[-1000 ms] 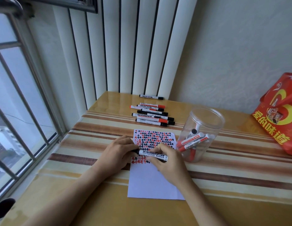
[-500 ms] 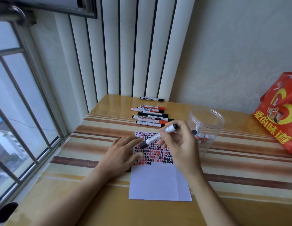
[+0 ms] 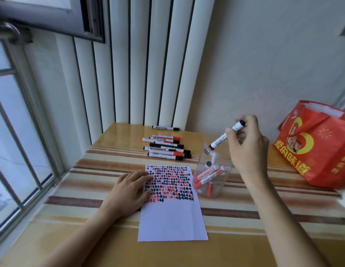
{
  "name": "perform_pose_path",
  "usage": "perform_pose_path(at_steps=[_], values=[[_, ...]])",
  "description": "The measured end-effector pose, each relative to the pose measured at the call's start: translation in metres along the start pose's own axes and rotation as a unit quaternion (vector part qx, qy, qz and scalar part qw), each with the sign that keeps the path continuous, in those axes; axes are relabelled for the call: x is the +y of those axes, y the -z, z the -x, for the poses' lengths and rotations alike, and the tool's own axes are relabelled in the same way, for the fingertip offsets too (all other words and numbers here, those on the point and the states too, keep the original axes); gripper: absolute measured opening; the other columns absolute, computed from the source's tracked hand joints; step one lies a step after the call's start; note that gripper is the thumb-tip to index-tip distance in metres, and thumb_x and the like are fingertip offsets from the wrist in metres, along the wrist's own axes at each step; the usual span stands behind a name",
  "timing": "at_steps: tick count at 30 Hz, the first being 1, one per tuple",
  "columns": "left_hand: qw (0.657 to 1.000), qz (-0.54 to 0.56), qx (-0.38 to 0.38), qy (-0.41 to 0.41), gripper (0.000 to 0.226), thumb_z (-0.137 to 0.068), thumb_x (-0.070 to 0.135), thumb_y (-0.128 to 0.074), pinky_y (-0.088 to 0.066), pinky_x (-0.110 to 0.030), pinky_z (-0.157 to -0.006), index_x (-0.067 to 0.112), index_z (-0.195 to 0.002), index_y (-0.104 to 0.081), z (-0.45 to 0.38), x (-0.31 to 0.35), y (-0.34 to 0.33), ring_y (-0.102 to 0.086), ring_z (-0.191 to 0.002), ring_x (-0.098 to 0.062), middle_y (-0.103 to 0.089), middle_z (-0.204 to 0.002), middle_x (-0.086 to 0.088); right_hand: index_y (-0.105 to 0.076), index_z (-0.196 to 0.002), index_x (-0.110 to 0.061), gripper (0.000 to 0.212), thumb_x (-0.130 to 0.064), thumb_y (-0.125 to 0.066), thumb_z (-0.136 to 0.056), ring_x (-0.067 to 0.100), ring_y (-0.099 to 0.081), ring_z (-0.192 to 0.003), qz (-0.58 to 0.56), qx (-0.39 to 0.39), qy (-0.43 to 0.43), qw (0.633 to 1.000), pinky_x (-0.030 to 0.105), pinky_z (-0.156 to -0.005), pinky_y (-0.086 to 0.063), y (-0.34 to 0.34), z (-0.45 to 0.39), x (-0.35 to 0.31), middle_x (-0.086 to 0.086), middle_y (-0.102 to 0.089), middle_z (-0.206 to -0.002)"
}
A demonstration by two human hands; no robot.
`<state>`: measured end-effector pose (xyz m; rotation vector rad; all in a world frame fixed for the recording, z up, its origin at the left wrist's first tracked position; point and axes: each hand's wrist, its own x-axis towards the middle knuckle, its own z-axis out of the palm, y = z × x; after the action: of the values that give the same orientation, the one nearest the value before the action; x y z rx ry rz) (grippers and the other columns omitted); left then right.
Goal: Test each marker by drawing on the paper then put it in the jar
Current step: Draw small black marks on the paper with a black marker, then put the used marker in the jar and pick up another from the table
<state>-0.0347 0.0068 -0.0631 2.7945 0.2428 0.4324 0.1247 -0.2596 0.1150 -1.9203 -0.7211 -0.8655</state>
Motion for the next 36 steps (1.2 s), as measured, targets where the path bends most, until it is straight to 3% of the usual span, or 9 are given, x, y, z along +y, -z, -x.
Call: perform_pose_path(at_steps=[2,4,6,13,17,20,23,29,36], values=[[1.0,-0.007,-0.007,0.002,0.059,-0.093,0.062,-0.031,-0.021,-0.036,-0.119,0.04,-0.145,-0.045,0.0,0.0,0.001,-0.035,-0.143,-0.008,-0.04,-0.154,0.016,-0.06,-0.105,-0.008,0.014,-0.013,-0.07,-0.097,0.02,-0.064,-0.066,0.035,-0.067,-0.014,0.997,0.012,-0.057,-0.04,-0.007,0.007,0.007,0.003,-0.071,-0.077],[1.0,-0.006,-0.01,0.003,0.06,-0.093,0.062,-0.029,-0.021,-0.036,-0.119,0.039,-0.146,-0.045,0.0,0.001,0.001,-0.035,-0.143,-0.009,-0.04,-0.154,0.015,-0.062,-0.098,-0.01,0.009,-0.018,-0.062,-0.102,0.024,-0.058,-0.064,0.098,-0.148,-0.016,0.984,0.031,-0.056,-0.038,-0.013,0.014,0.012,0.006,-0.069,-0.075],[1.0,-0.008,-0.012,0.004,0.059,-0.093,0.061,-0.03,-0.021,-0.036,-0.12,0.039,-0.146,-0.045,-0.001,0.002,0.003,-0.035,-0.143,-0.009,-0.04,-0.154,0.015,-0.061,-0.085,-0.012,0.027,-0.023,-0.05,-0.107,0.029,-0.048,-0.064,0.163,-0.201,-0.008,0.966,0.038,-0.055,-0.029,-0.016,0.018,0.014,0.008,-0.062,-0.07],[1.0,-0.013,-0.02,0.006,0.062,-0.093,0.062,-0.025,-0.02,-0.036,-0.12,0.038,-0.147,-0.043,0.001,0.002,0.003,-0.033,-0.144,-0.008,-0.038,-0.155,0.015,-0.036,-0.062,-0.029,0.052,-0.035,-0.03,-0.113,0.02,-0.05,-0.059,0.21,-0.296,0.0,0.932,0.039,-0.086,-0.042,-0.017,0.02,0.004,-0.008,-0.044,-0.055],[1.0,-0.01,-0.018,0.006,0.059,-0.094,0.061,-0.028,-0.019,-0.036,-0.12,0.038,-0.147,-0.044,0.0,0.002,0.003,-0.033,-0.144,-0.007,-0.038,-0.155,0.015,-0.063,-0.084,-0.015,0.025,-0.026,-0.055,-0.105,0.025,-0.059,-0.078,0.156,-0.147,0.028,0.976,0.033,-0.073,-0.044,-0.019,0.026,-0.004,0.0,-0.063,-0.08],[1.0,-0.005,-0.014,0.005,0.058,-0.095,0.06,-0.03,-0.021,-0.037,-0.12,0.037,-0.146,-0.045,-0.001,0.001,0.002,-0.035,-0.143,-0.009,-0.04,-0.154,0.015,-0.068,-0.097,-0.002,0.007,-0.008,-0.064,-0.098,0.026,-0.06,-0.093,0.11,0.005,0.149,0.983,0.032,-0.079,-0.048,-0.033,0.036,-0.023,0.012,-0.067,-0.1],[1.0,0.0,-0.008,0.003,0.054,-0.097,0.058,-0.036,-0.021,-0.036,-0.12,0.038,-0.146,-0.045,-0.001,0.0,0.001,-0.034,-0.143,-0.008,-0.039,-0.154,0.016,-0.068,-0.099,-0.002,0.008,0.001,-0.061,-0.097,0.02,-0.061,-0.09,0.039,-0.07,0.187,0.979,0.023,-0.081,-0.047,-0.068,0.048,-0.034,0.008,-0.067,-0.098],[1.0,0.017,0.009,0.005,0.05,-0.096,0.057,-0.042,-0.018,-0.033,-0.119,0.04,-0.143,-0.048,-0.002,-0.002,0.0,-0.034,-0.142,-0.005,-0.04,-0.151,0.019,-0.065,-0.128,-0.006,0.029,0.001,-0.052,-0.103,0.018,-0.063,-0.112,0.073,-0.325,0.007,0.943,0.027,-0.097,-0.053,-0.164,0.069,-0.001,0.007,-0.064,-0.128],[1.0,0.021,0.005,0.005,0.054,-0.094,0.065,-0.035,-0.013,-0.032,-0.119,0.044,-0.142,-0.044,-0.004,-0.006,-0.003,-0.028,-0.142,-0.001,-0.036,-0.15,0.024,-0.055,-0.14,-0.003,0.044,0.007,-0.059,-0.097,0.019,-0.067,-0.095,0.166,-0.277,-0.043,0.945,0.03,-0.073,-0.061,-0.219,0.086,0.053,0.009,-0.053,-0.141]])
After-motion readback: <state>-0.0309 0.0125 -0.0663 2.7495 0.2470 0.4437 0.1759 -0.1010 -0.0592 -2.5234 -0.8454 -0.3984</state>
